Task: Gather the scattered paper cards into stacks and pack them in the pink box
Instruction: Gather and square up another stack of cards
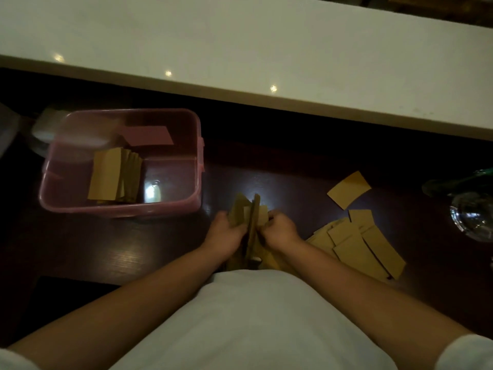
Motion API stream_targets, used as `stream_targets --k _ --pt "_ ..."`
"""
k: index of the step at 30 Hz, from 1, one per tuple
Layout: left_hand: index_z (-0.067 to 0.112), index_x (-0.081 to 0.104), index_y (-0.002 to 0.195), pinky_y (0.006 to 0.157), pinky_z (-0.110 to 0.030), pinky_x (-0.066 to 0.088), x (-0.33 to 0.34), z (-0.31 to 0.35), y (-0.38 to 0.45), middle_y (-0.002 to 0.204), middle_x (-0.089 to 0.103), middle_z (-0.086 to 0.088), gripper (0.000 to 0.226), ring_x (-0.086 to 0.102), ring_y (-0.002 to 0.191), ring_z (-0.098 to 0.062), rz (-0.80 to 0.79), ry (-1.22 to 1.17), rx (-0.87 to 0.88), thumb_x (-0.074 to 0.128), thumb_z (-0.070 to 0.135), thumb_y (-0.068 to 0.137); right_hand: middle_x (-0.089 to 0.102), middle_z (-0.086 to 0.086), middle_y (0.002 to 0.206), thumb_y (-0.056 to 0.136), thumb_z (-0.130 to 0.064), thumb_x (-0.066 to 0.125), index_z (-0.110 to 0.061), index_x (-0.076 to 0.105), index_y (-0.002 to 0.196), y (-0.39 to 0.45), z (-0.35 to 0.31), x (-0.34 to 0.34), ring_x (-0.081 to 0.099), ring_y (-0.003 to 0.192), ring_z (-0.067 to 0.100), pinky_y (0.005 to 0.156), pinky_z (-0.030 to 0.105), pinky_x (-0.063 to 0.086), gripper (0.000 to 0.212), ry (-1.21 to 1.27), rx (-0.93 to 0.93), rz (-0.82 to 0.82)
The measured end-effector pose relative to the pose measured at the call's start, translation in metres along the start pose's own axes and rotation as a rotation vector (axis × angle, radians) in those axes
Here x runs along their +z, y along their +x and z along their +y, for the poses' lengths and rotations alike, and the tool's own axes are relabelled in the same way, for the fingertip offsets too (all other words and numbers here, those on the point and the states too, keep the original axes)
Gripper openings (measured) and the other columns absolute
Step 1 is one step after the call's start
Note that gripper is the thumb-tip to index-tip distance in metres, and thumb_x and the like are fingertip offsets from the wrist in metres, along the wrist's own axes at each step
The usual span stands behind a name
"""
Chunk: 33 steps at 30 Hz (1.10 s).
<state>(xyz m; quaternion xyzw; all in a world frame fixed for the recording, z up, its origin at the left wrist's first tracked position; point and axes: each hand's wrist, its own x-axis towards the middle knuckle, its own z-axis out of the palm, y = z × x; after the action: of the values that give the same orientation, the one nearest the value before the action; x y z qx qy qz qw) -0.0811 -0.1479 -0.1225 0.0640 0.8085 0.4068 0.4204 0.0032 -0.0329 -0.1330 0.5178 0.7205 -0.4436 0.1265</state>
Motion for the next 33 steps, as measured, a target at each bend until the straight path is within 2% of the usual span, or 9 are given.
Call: stream_targets --k 4,9,12,14,16,19,22,27,33 --pt "0.017 0.046 0.117 0.091 -0.046 0.053 0.004 0.004 -0.011 0.113 0.065 -0.009 0.062 0.065 0.1 -0.025 -0.127 -0.369 -0.127 0.068 0.054 0.073 0.058 0.007 0.107 0.081 -0.021 0.064 -0.016 0.063 0.101 -0.001 0.003 -0.003 0.059 0.09 0.024 0.073 0.028 0.044 0.022 0.006 -0.013 0.055" --pt "0.014 0.038 0.128 0.083 -0.036 0.052 0.007 0.004 -0.008 0.112 0.059 -0.004 0.075 0.061 0.099 -0.023 -0.103 0.015 0.015 0.08 0.03 0.068 0.064 0.007 0.103 0.088 -0.03 0.059 -0.015 0.053 0.11 -0.006 -0.001 -0.003 0.06 0.093 0.028 0.074 0.034 0.047 0.028 0.089 -0.035 0.036" --pt "0.012 0.044 0.126 0.087 -0.04 0.052 0.004 -0.001 0.001 0.113 0.062 -0.006 0.067 0.061 0.102 -0.026 -0.091 -0.006 0.025 0.081 0.019 0.07 0.065 0.01 0.112 0.086 -0.02 0.063 -0.018 0.051 0.119 -0.007 0.003 -0.009 0.063 0.098 0.025 0.084 0.039 0.054 0.035 0.199 -0.061 -0.057" --pt "0.015 0.048 0.125 0.087 -0.044 0.054 -0.001 -0.005 0.005 0.114 0.065 -0.006 0.068 0.064 0.101 -0.024 -0.12 -0.126 0.001 0.083 0.013 0.067 0.063 0.006 0.121 0.08 -0.018 0.071 -0.025 0.043 0.134 -0.008 0.01 -0.02 0.063 0.105 0.022 0.092 0.043 0.054 0.061 0.231 -0.127 -0.179" --pt "0.02 0.052 0.122 0.085 -0.045 0.056 -0.005 -0.009 0.007 0.113 0.068 -0.009 0.063 0.067 0.098 -0.024 -0.151 -0.255 -0.035 0.08 0.009 0.067 0.057 0.0 0.129 0.076 -0.015 0.078 -0.031 0.016 0.152 -0.008 0.017 -0.029 0.06 0.113 0.021 0.097 0.038 0.052 0.099 0.101 -0.207 -0.332" --pt "0.019 0.052 0.122 0.078 -0.038 0.056 -0.008 -0.013 0.009 0.111 0.068 -0.009 0.054 0.067 0.097 -0.024 -0.181 -0.367 -0.064 0.073 0.001 0.076 0.049 0.0 0.124 0.075 -0.008 0.079 -0.036 -0.02 0.151 -0.015 0.022 -0.033 0.058 0.11 0.019 0.095 0.034 0.052 0.127 -0.119 -0.242 -0.418" --pt "0.017 0.052 0.123 0.075 -0.037 0.056 -0.009 -0.012 0.011 0.11 0.068 -0.011 0.053 0.067 0.097 -0.026 -0.192 -0.396 -0.072 0.071 -0.002 0.077 0.05 -0.001 0.125 0.077 -0.003 0.076 -0.033 -0.005 0.155 -0.019 0.026 -0.03 0.057 0.107 0.017 0.091 0.029 0.05 0.116 -0.086 -0.288 -0.314" --pt "0.012 0.052 0.125 0.082 -0.043 0.057 -0.007 -0.01 0.008 0.111 0.068 -0.014 0.061 0.067 0.098 -0.029 -0.187 -0.414 -0.068 0.076 0.002 0.07 0.063 -0.006 0.113 0.087 -0.003 0.068 -0.021 0.038 0.141 -0.015 0.026 -0.041 0.064 0.101 0.012 0.085 0.034 0.056 0.065 0.432 -0.242 0.041" --pt "0.018 0.049 0.129 0.086 -0.048 0.055 -0.005 0.021 0.004 0.116 0.067 -0.014 0.052 0.065 0.104 -0.03 -0.306 -0.528 -0.063 0.066 0.003 0.082 0.066 -0.002 0.118 0.093 -0.013 0.063 -0.017 0.048 0.135 -0.021 -0.012 -0.063 0.065 0.106 0.015 0.087 0.034 0.055 0.045 0.721 -0.269 0.133"
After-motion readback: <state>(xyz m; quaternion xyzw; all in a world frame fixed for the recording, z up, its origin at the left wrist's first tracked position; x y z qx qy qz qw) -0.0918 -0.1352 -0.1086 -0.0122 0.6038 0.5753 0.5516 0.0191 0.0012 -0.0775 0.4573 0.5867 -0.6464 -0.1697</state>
